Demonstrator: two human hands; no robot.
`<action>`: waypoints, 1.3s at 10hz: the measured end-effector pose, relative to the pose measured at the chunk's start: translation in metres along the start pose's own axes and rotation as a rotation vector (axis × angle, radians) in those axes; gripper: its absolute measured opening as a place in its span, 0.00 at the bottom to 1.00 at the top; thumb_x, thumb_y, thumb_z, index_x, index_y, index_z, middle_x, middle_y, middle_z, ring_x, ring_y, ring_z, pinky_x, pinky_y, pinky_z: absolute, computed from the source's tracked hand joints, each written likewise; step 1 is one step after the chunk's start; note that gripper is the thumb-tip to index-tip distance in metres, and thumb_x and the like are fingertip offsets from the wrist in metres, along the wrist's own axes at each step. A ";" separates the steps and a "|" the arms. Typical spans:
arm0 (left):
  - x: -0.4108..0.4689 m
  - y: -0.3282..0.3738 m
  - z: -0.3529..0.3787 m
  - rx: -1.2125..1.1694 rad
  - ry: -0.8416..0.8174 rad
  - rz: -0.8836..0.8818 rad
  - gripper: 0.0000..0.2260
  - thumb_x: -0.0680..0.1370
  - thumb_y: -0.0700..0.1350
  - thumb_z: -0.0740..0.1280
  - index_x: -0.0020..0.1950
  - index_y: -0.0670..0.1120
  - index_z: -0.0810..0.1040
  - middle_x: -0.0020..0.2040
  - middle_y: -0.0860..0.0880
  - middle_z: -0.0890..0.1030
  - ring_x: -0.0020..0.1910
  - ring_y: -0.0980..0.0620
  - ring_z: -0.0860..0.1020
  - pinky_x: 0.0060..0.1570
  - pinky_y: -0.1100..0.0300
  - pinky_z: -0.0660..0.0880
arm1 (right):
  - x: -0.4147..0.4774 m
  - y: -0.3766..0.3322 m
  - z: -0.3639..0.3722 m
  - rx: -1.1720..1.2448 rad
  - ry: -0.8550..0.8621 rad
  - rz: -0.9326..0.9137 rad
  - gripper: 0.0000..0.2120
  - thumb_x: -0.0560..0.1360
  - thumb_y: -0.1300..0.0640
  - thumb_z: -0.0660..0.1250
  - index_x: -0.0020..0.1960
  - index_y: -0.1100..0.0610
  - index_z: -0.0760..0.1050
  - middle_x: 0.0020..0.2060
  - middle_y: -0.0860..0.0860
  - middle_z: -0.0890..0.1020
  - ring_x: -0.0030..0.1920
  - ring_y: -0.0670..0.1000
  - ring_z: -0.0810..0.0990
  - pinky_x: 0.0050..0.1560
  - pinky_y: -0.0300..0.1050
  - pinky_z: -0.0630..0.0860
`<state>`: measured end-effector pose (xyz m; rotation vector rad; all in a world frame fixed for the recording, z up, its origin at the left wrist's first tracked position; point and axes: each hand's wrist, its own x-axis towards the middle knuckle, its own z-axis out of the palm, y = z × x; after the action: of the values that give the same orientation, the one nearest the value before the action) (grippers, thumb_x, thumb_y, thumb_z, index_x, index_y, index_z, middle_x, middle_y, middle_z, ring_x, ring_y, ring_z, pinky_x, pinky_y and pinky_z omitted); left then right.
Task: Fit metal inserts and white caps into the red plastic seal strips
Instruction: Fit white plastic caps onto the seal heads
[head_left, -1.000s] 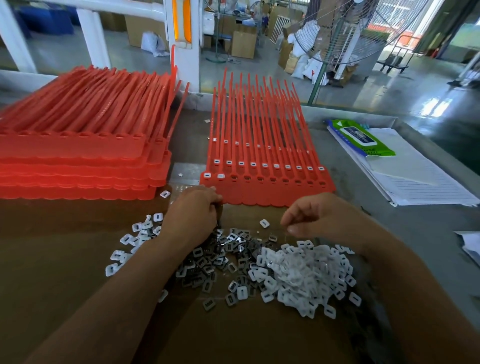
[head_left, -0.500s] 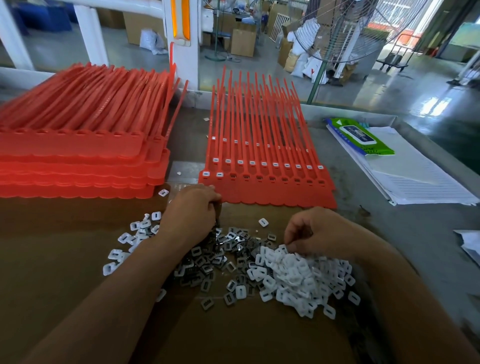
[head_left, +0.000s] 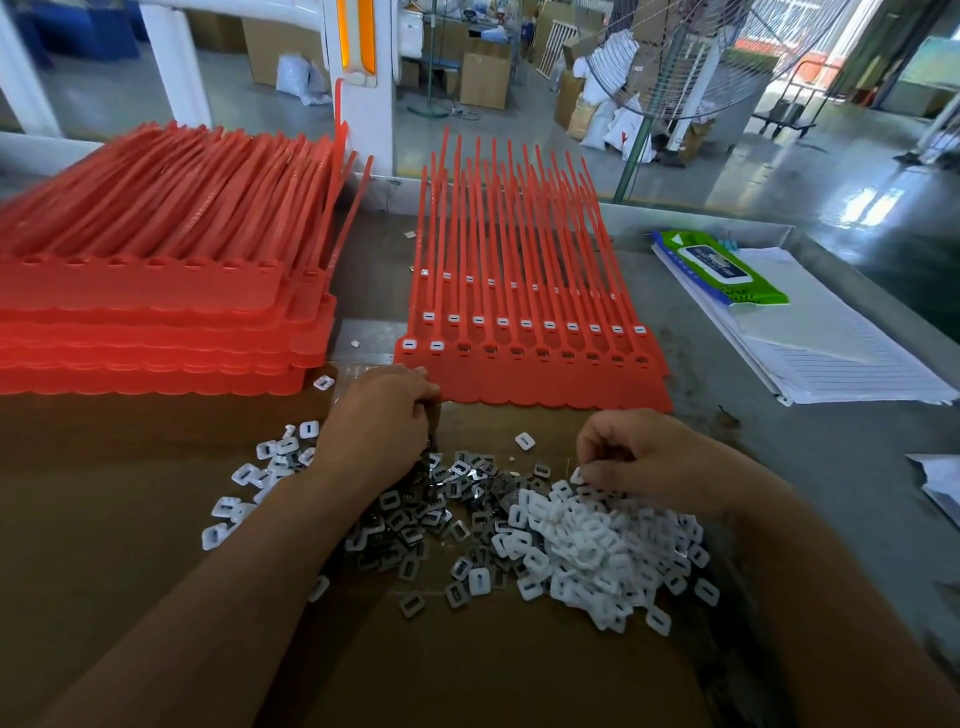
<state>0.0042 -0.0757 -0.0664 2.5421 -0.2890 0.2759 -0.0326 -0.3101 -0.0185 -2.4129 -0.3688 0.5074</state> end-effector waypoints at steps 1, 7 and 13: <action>-0.001 0.000 0.000 0.000 -0.001 0.000 0.16 0.74 0.35 0.59 0.59 0.43 0.77 0.64 0.47 0.75 0.64 0.52 0.69 0.64 0.63 0.59 | -0.001 0.000 -0.001 0.039 0.064 -0.031 0.07 0.74 0.62 0.66 0.41 0.50 0.72 0.33 0.45 0.79 0.32 0.37 0.76 0.34 0.29 0.72; -0.001 0.002 -0.002 -0.026 0.006 -0.012 0.16 0.74 0.34 0.59 0.59 0.43 0.77 0.64 0.47 0.74 0.65 0.52 0.69 0.64 0.63 0.59 | 0.039 -0.041 -0.012 0.016 0.321 -0.117 0.06 0.73 0.60 0.67 0.41 0.50 0.76 0.37 0.45 0.80 0.37 0.40 0.77 0.36 0.31 0.71; -0.004 0.006 -0.005 -0.076 0.043 0.000 0.11 0.73 0.35 0.61 0.50 0.40 0.81 0.54 0.42 0.80 0.55 0.45 0.76 0.56 0.58 0.69 | 0.139 -0.045 0.015 0.046 0.437 0.035 0.04 0.73 0.60 0.68 0.42 0.58 0.81 0.48 0.50 0.83 0.46 0.45 0.76 0.45 0.38 0.67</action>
<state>-0.0018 -0.0771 -0.0608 2.4577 -0.2773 0.3127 0.0778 -0.2152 -0.0379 -2.4041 -0.1227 -0.0052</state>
